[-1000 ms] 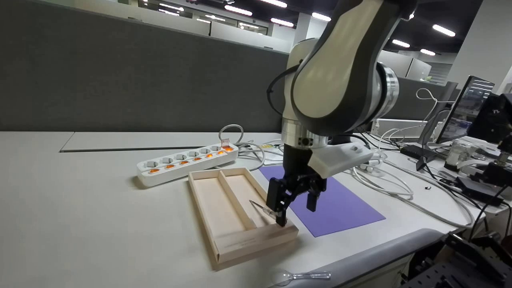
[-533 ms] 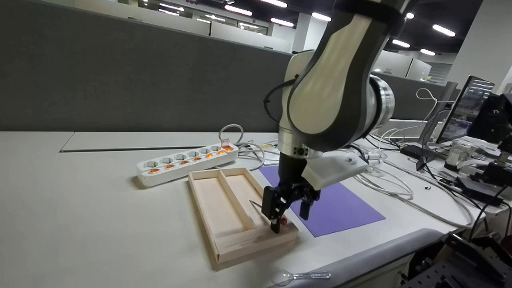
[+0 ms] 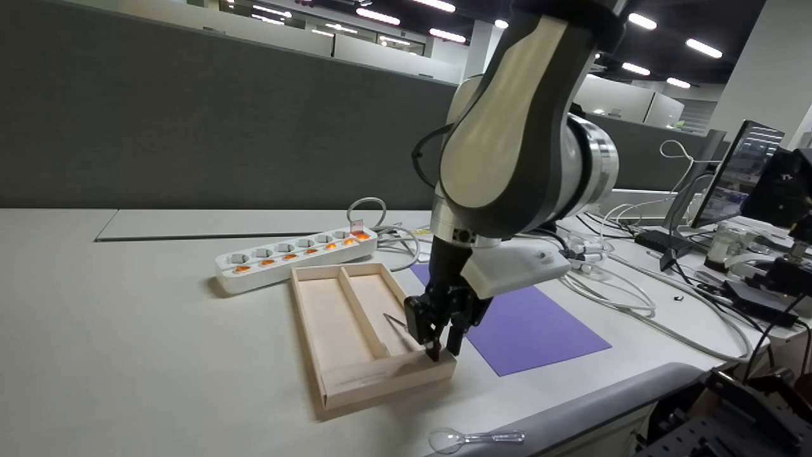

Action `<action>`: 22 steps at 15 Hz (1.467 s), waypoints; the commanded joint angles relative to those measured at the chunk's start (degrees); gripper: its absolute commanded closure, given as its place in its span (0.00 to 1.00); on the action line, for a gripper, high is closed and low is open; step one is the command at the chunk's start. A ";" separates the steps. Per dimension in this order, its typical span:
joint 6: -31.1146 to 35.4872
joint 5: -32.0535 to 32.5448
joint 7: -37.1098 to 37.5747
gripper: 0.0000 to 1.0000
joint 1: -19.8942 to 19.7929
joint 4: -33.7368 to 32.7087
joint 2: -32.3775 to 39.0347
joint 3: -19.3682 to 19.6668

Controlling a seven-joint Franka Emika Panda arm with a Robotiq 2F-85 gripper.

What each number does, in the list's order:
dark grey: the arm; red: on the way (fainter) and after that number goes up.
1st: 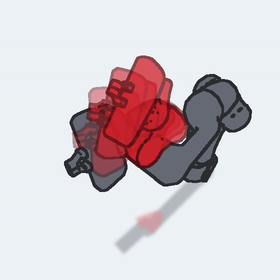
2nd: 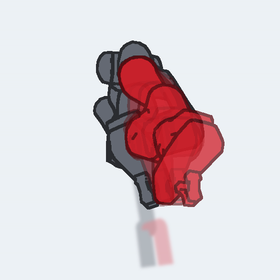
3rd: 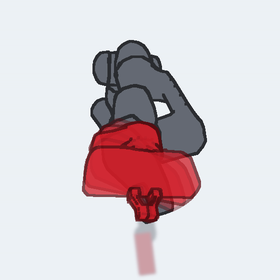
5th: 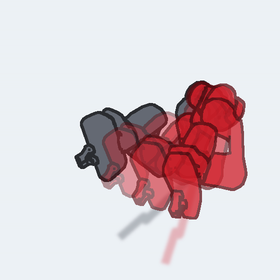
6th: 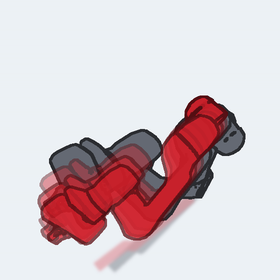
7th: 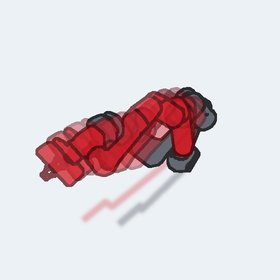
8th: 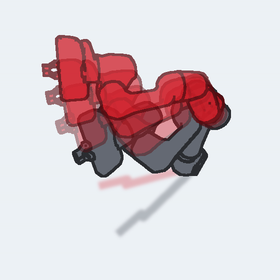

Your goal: Pick up the object on the box and place it on the purple mat

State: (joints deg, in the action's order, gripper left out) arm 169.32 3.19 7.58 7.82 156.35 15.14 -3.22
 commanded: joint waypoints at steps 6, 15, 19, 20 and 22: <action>0.86 -4.45 -1.71 0.95 -1.01 -0.85 -1.35 -2.73; 3.63 0.38 2.99 0.95 1.71 0.76 -11.06 4.11; 5.36 11.93 11.16 0.95 -0.02 -0.98 -15.08 13.87; 5.25 14.41 12.98 0.95 -1.16 -1.83 -15.38 15.48; 4.72 18.84 16.51 0.95 -3.27 -3.38 -15.55 17.73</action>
State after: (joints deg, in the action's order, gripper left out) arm 174.56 16.10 17.25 6.66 154.73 0.51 11.82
